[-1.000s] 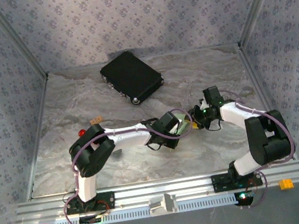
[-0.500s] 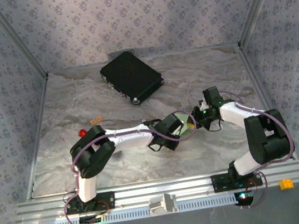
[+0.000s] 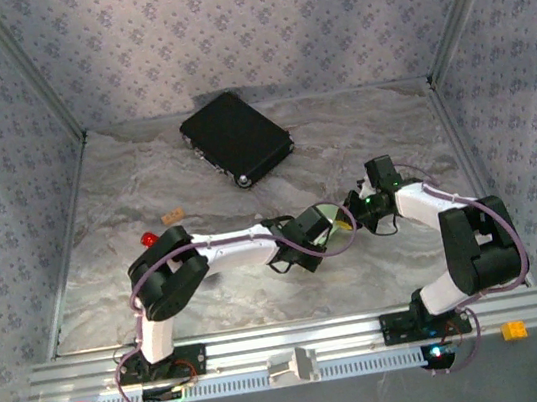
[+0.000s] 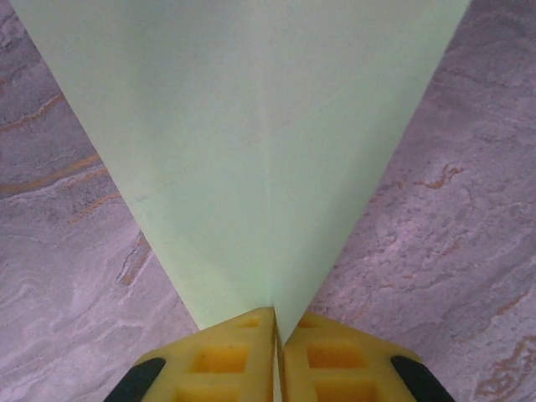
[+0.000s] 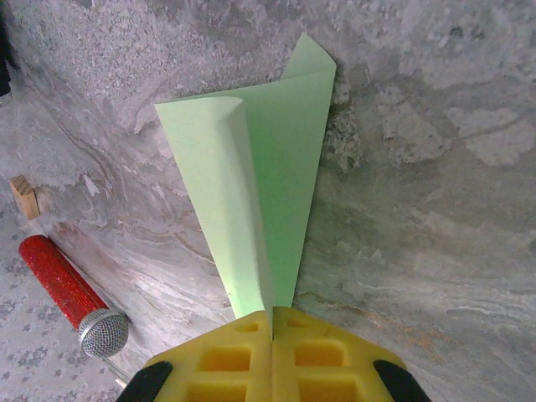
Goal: Fold a paper plane with a square sheet of paper (pick it up from the middle)
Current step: Fold the wing for the fifth time at the center of the table.
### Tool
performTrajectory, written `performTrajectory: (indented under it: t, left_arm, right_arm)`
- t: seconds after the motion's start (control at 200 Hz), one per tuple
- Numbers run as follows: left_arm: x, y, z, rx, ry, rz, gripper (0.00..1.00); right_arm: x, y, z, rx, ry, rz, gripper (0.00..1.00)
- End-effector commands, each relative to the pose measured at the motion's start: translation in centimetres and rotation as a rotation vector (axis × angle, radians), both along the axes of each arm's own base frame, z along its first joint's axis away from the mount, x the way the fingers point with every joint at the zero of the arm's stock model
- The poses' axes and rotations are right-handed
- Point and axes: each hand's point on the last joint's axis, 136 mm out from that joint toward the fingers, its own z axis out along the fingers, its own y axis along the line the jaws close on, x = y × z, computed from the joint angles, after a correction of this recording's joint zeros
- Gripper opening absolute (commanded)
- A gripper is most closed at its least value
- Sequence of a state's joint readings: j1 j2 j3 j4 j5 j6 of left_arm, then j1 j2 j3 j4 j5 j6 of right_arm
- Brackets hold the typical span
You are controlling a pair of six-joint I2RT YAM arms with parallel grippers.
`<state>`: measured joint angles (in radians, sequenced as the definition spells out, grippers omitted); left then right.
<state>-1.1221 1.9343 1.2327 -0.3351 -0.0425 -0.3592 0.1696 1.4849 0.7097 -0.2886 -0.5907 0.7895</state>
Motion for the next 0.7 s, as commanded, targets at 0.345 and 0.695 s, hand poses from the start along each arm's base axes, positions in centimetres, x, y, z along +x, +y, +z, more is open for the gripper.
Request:
performTrajectory:
  t: [0.345,0.695]
  left_arm:
    - [-0.7,-0.6,-0.6,0.009,0.034,-0.025,0.00]
    - [-0.9,-1.2,-1.0,-0.091,0.180,-0.002,0.00]
  right_arm:
    - [0.0,-0.4,0.4,-0.002,-0.003,0.007,0.20]
    - [0.0,-4.0,3.6,-0.079,-0.120,-0.049,0.43]
